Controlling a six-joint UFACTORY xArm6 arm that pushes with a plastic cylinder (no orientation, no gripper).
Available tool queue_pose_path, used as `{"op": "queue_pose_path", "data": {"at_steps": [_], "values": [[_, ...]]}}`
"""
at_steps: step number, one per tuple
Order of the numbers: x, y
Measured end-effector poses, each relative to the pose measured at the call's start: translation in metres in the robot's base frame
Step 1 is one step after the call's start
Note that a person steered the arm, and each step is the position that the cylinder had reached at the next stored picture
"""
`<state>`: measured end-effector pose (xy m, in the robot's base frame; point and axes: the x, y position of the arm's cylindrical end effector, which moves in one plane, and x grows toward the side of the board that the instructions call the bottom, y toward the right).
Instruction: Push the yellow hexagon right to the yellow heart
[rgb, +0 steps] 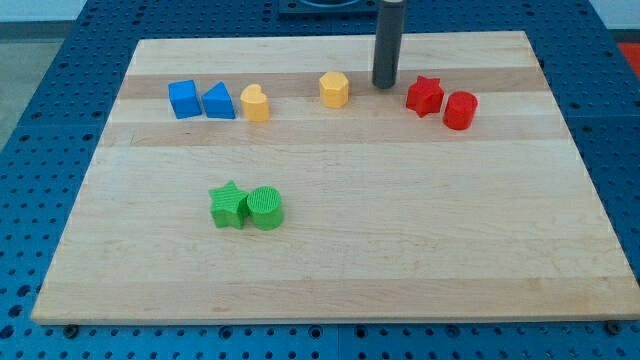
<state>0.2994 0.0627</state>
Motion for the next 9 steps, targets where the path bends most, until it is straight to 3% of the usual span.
{"op": "queue_pose_path", "data": {"at_steps": [3, 5, 9], "values": [[0.050, -0.026], [-0.007, -0.025], [0.022, -0.065]]}}
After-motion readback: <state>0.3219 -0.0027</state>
